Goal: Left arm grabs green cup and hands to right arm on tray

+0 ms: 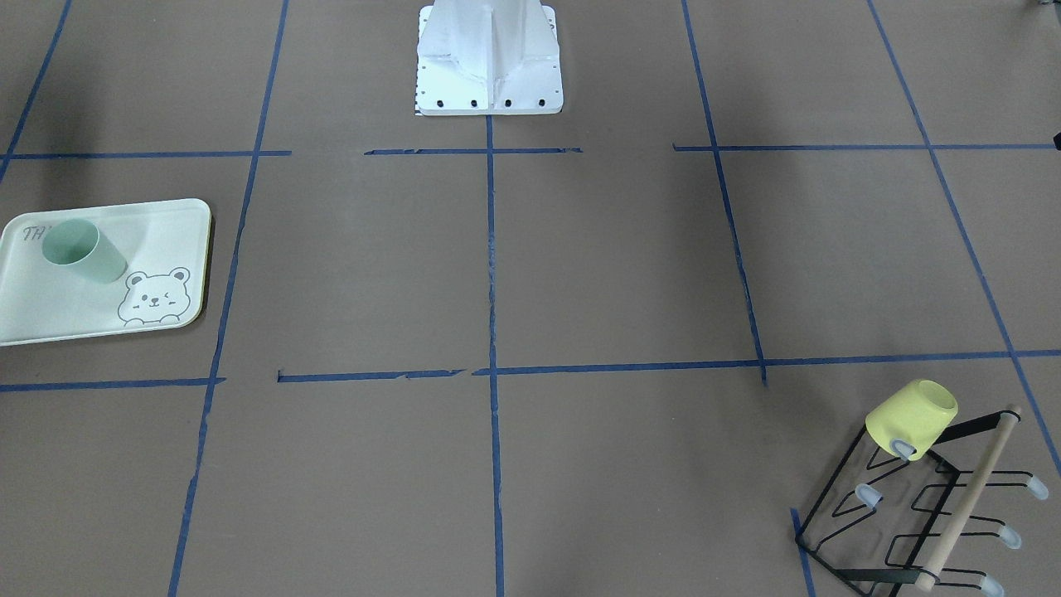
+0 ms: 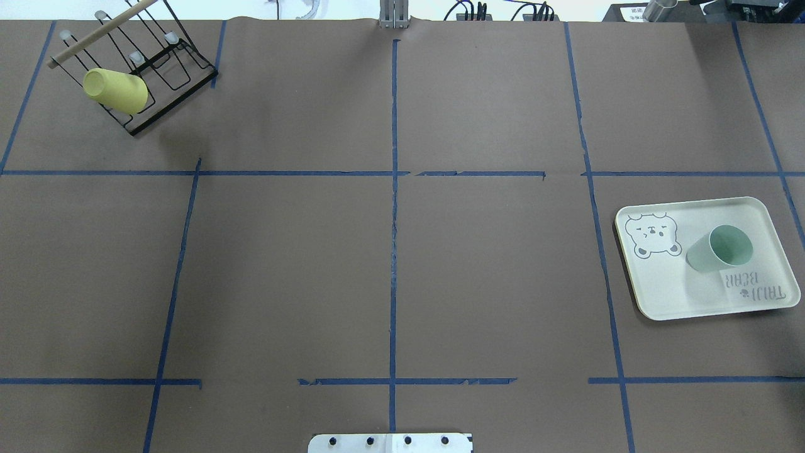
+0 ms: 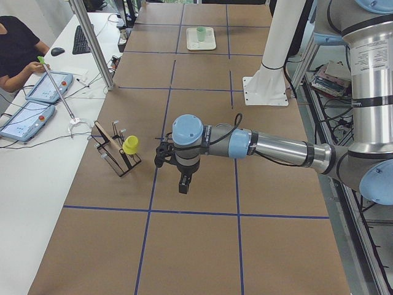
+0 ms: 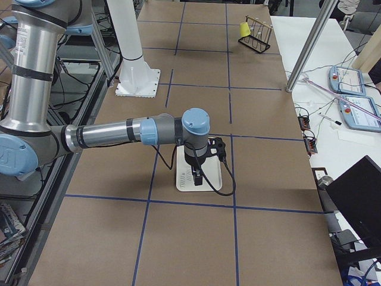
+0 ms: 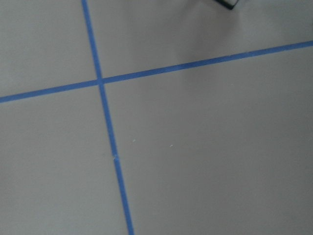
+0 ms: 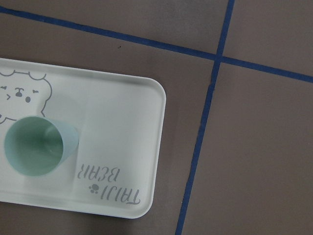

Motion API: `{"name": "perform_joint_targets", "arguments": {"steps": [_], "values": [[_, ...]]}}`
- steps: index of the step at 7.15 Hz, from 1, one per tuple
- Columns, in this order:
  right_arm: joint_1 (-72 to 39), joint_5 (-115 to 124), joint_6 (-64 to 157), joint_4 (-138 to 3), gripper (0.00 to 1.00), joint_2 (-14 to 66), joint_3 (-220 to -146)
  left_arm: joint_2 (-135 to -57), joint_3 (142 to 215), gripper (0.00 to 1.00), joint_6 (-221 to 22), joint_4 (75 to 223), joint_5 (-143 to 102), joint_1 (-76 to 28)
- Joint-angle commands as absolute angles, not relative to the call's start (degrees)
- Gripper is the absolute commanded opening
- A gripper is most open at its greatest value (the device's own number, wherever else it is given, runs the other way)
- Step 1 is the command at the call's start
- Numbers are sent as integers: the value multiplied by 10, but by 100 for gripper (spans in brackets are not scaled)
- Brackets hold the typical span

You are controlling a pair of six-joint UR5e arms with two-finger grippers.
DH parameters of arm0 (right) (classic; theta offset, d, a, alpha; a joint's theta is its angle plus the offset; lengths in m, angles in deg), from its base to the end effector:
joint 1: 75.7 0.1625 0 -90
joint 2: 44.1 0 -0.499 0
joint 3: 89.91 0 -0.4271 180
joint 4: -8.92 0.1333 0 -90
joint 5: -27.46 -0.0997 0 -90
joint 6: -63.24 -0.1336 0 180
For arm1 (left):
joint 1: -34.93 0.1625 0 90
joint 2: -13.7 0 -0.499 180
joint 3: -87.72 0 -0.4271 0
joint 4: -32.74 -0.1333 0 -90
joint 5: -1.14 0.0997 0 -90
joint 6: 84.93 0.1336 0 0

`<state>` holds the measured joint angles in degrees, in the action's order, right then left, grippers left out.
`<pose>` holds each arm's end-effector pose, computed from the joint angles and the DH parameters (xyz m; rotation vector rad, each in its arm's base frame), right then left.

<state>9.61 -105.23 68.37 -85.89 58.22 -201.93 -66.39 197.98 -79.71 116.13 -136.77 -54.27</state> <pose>0.0080 -0.4243 0.6674 0.0844 -0.7455 -0.1951 -0.0280 -0.4400 0.6602 0.0937 0.8335 0.1261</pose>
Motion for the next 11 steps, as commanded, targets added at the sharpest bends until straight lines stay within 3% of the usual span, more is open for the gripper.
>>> {"name": "perform_joint_targets", "arguments": {"steps": [1, 4, 7, 11], "values": [[95, -1081, 676, -864, 100, 581, -2014, -667, 1972, 100, -796, 1110, -1369, -550], [58, -1081, 651, -948, 100, 536, -2016, -659, 1966, 100, -797, 1109, -1367, -550], [58, -1034, 769, -953, 100, 543, -2007, -660, 1971, 100, -797, 1111, -1371, -550], [66, -1092, 768, -951, 100, 572, -2008, -660, 1977, 100, -795, 1113, -1371, -550]]}}
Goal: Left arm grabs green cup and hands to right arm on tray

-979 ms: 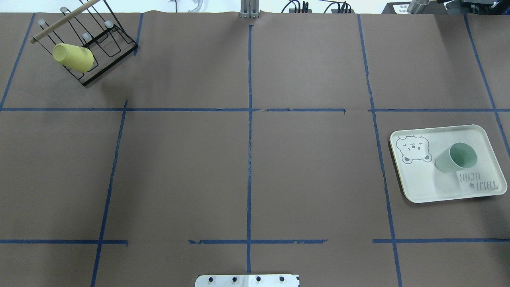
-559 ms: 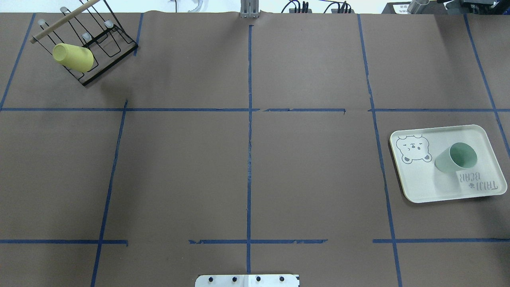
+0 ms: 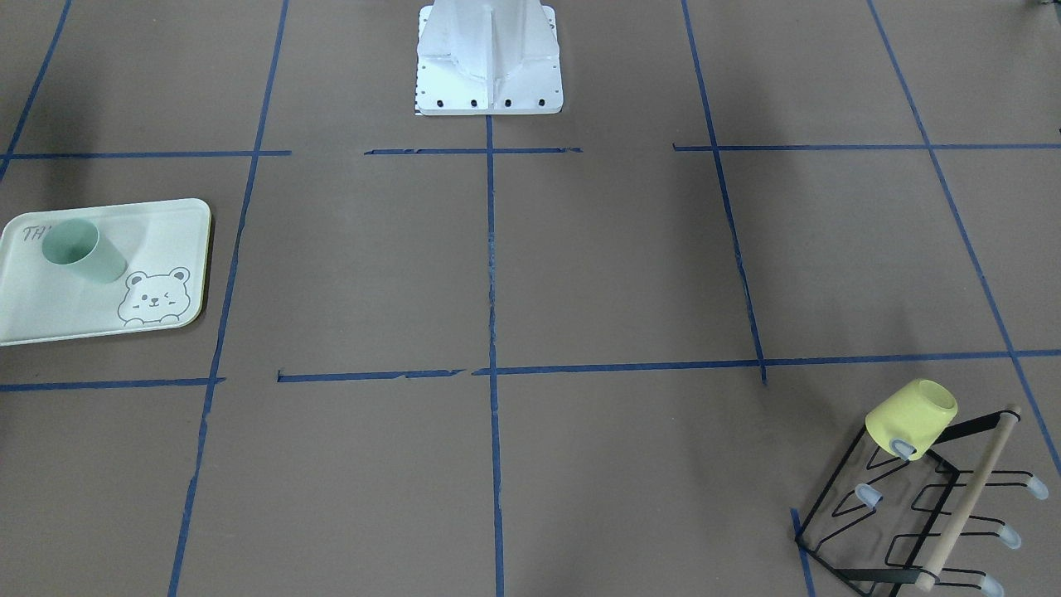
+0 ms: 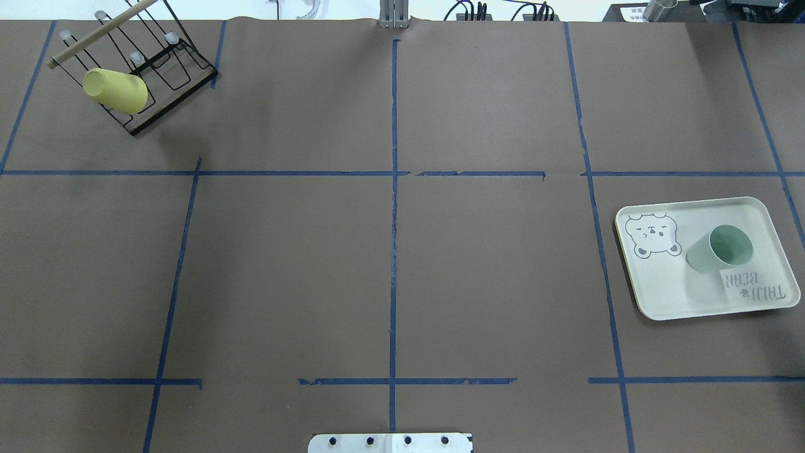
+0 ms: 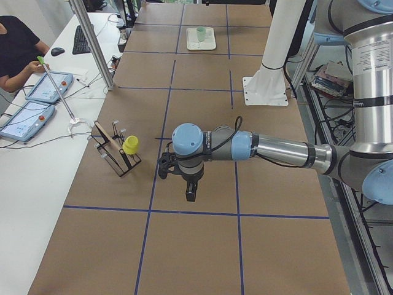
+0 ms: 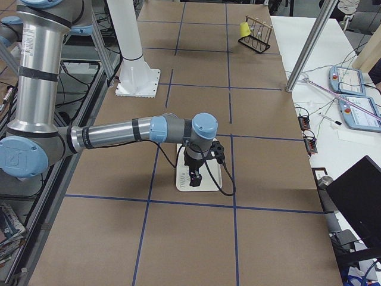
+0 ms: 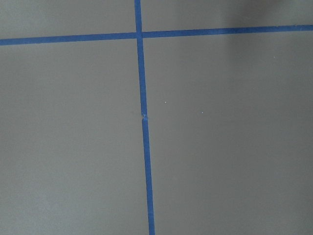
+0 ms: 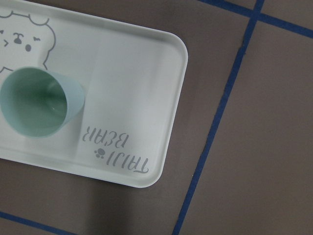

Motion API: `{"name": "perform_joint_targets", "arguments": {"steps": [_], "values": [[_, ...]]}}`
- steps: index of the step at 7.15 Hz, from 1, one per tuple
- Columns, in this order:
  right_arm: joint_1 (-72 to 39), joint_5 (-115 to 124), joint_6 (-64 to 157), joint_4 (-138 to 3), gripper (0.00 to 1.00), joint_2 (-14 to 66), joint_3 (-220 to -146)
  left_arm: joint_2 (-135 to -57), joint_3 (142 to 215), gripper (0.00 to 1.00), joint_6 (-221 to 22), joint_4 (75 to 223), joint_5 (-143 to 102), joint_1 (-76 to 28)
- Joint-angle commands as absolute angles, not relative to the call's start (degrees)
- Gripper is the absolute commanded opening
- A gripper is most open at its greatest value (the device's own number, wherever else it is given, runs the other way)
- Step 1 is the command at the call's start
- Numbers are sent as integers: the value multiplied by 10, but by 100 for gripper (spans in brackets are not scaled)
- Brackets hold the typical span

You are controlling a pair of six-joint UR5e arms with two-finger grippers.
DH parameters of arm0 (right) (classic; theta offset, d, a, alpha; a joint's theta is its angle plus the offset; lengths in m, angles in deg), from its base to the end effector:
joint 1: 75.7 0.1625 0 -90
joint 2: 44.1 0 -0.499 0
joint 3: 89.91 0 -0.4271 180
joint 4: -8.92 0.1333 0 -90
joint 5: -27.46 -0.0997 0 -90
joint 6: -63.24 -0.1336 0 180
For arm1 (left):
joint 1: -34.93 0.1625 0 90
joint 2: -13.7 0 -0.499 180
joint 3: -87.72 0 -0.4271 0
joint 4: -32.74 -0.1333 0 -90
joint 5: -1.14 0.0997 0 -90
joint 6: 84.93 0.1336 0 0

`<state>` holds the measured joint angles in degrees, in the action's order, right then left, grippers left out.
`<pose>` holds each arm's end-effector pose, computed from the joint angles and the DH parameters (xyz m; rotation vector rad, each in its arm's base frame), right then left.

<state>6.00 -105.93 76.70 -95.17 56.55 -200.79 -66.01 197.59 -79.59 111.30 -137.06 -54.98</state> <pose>-0.0197 -0.4226 0.6806 -0.0301 -0.7629 -0.3358 -0.0330 -0.4288 0.6746 0.0080 0.8419 0.0755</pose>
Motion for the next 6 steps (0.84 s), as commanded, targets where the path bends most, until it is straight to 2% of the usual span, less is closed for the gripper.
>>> {"name": "perform_joint_targets", "arguments": {"steps": [1, 6], "values": [[74, -1095, 767, -951, 100, 573, -2010, -663, 1976, 100, -793, 1113, -1365, -548], [91, -1094, 761, -944, 100, 572, -2007, -668, 1964, 100, -804, 1110, -1363, -547]]}}
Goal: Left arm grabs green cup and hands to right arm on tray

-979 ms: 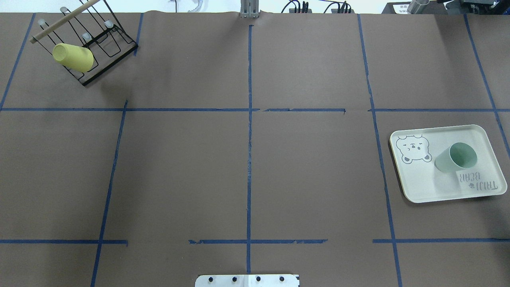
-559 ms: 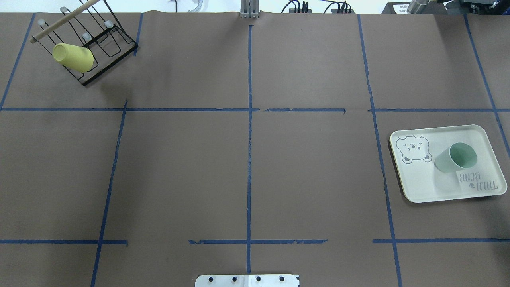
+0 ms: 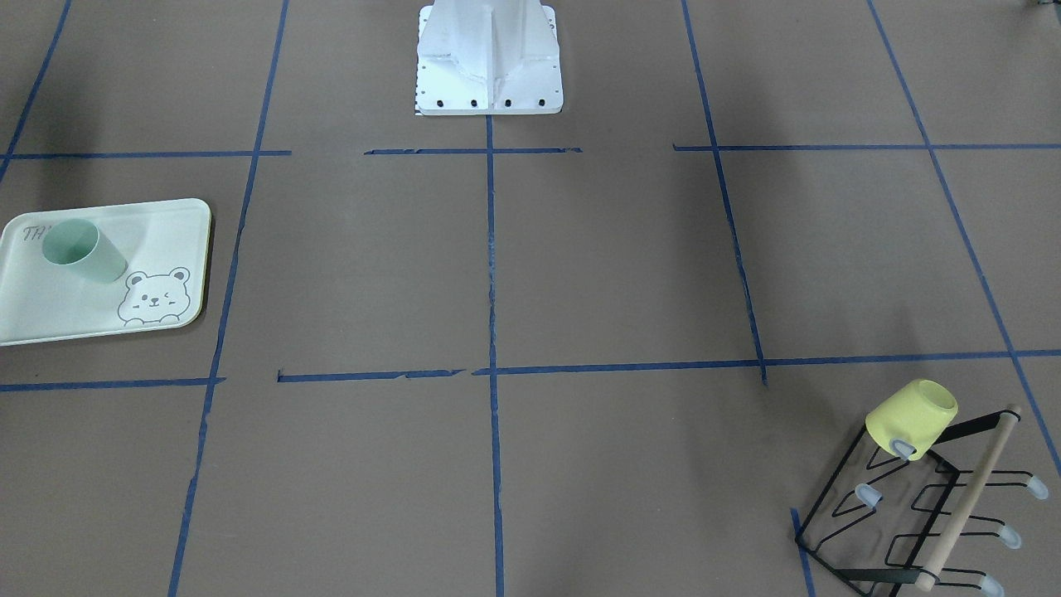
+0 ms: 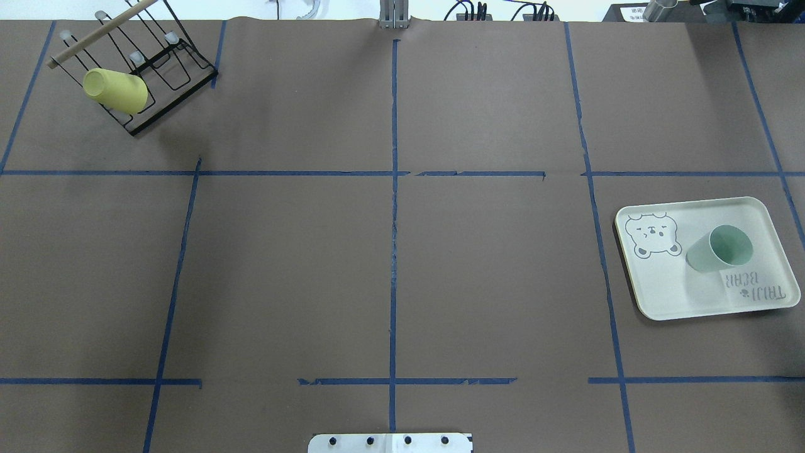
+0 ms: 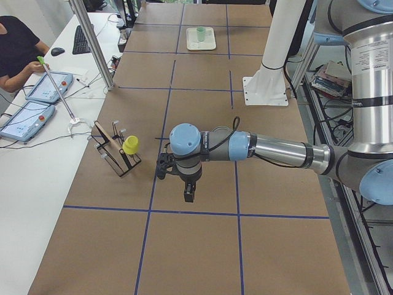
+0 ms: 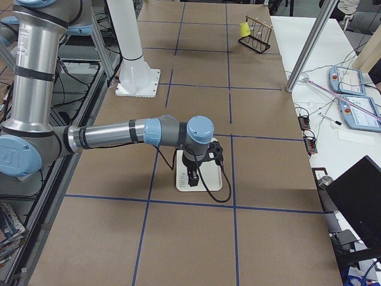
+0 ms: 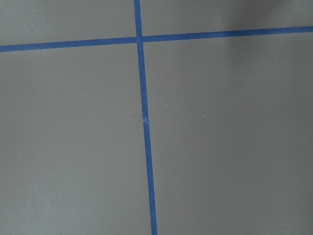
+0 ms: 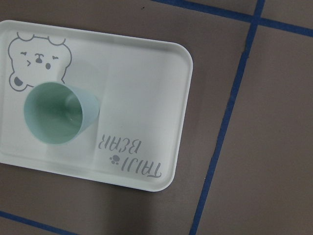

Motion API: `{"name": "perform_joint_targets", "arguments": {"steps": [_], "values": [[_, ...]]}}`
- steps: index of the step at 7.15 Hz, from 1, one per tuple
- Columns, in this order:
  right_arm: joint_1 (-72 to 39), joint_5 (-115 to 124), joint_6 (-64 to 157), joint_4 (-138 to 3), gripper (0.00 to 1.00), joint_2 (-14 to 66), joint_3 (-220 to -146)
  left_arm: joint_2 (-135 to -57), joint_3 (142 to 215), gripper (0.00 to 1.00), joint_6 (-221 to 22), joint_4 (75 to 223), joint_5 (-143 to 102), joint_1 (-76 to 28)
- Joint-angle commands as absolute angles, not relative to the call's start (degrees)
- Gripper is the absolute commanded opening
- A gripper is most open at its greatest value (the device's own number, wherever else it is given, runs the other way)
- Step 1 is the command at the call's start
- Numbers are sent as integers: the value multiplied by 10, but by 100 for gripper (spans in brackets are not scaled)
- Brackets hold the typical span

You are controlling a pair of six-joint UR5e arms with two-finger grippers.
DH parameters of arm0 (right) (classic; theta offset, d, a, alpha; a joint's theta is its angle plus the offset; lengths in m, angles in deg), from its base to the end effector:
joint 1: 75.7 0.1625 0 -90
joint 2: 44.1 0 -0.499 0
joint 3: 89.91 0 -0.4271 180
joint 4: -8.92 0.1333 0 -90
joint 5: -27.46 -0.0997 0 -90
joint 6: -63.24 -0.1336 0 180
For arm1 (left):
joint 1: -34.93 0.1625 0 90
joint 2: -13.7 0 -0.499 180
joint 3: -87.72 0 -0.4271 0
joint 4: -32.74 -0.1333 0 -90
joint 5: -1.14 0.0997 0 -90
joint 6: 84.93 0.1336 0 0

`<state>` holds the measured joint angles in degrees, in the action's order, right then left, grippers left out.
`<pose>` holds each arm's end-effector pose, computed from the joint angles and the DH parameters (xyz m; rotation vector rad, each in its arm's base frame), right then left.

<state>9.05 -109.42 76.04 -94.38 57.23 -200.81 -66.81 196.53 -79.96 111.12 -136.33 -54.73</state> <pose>-0.0025 -0.4182 0.6784 -0.0075 -0.8228 -0.2705 -0.0323 -0.4354 0.6797 -0.0043 0.8294 0.0707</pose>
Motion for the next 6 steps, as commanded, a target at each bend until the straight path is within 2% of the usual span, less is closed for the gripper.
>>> {"name": "perform_joint_targets", "arguments": {"steps": [1, 6], "values": [[91, -1094, 761, -944, 100, 571, -2007, -662, 1970, 100, -854, 1111, -1363, -548], [95, -1091, 761, -943, 100, 565, -2006, -669, 1947, 100, -855, 1113, -1362, -547]]}}
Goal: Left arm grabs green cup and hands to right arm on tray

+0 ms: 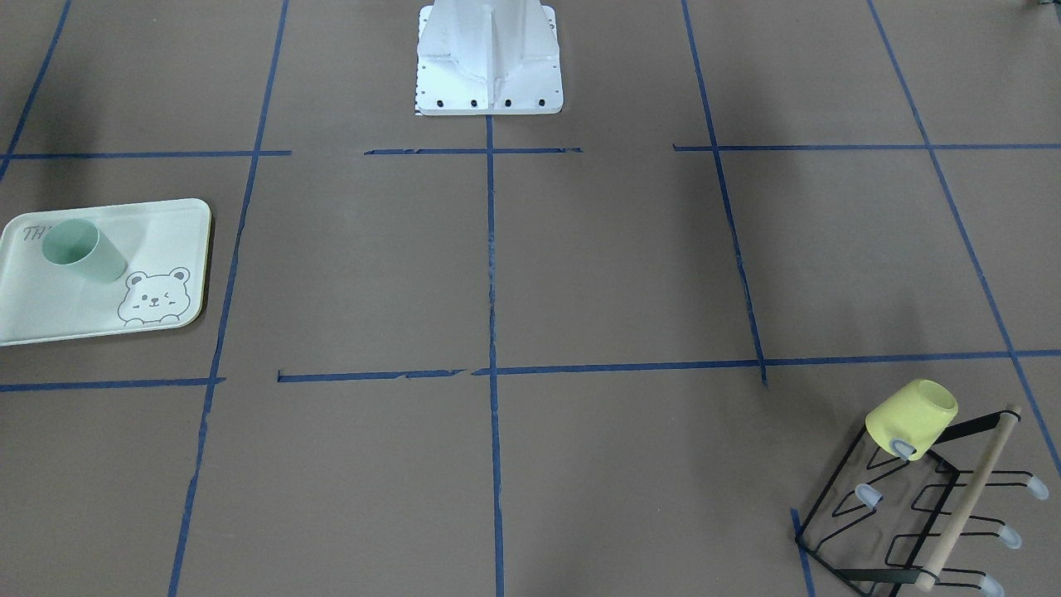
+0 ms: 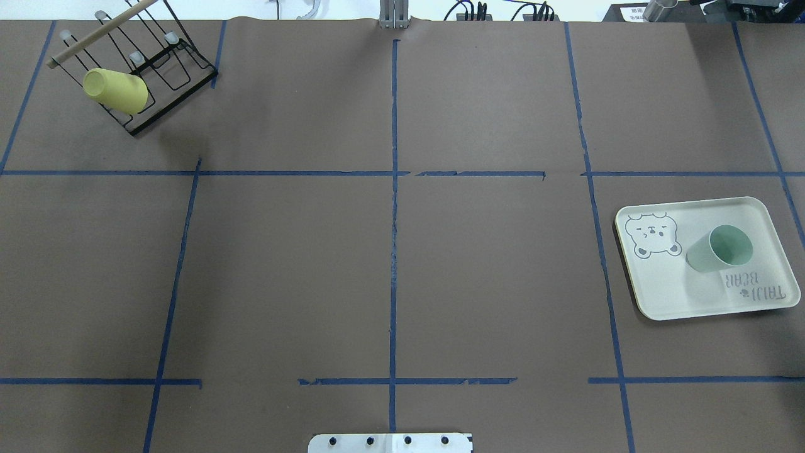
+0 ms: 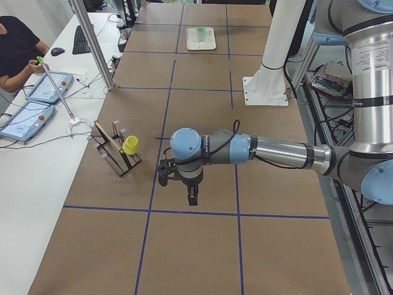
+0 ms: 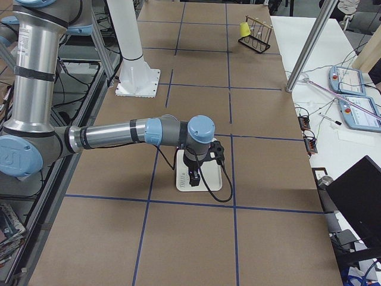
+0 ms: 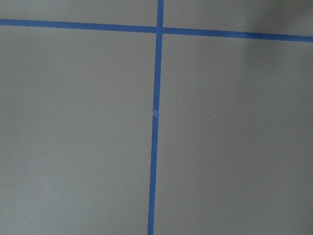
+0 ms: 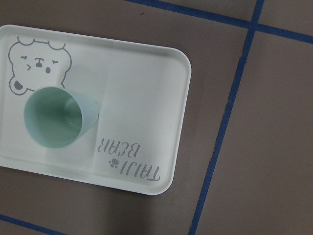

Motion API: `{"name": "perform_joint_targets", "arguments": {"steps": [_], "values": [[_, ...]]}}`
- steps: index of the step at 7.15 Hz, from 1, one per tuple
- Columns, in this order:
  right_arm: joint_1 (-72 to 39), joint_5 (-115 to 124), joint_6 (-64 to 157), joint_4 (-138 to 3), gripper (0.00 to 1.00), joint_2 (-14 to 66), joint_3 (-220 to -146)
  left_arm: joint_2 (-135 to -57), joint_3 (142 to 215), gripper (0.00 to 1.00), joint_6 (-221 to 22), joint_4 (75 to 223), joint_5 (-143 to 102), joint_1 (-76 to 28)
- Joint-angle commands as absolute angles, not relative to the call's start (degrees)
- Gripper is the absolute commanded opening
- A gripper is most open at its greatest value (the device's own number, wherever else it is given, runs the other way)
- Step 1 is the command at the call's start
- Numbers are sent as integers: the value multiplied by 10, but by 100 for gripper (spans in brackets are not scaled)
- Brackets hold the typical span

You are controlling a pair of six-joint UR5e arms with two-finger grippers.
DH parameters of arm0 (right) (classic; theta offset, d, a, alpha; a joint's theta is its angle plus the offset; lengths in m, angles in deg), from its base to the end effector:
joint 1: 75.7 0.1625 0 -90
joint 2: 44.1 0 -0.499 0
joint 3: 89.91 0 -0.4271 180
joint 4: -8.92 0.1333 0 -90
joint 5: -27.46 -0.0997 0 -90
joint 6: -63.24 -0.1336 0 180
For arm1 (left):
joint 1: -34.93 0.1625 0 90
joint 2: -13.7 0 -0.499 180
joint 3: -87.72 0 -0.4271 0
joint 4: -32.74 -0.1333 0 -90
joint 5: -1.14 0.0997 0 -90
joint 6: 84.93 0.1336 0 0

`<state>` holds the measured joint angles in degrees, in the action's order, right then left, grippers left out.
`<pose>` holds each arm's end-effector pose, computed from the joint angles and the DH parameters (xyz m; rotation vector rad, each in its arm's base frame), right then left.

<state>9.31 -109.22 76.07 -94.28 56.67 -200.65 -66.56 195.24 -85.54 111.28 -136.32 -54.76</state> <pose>-0.0007 -0.4233 0.6759 0.0026 -0.8189 -0.2705 -0.0325 -0.4326 0.6930 -0.0672 0.8275 -0.0315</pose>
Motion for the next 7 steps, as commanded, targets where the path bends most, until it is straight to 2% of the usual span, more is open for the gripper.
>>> {"name": "perform_joint_targets", "arguments": {"steps": [1, 7], "values": [[95, -1090, 762, -943, 100, 565, -2006, -669, 1946, 100, -841, 1114, -1335, -547], [95, -1092, 761, -943, 100, 566, -2006, -669, 1924, 100, -806, 1115, -1321, -548]]}}
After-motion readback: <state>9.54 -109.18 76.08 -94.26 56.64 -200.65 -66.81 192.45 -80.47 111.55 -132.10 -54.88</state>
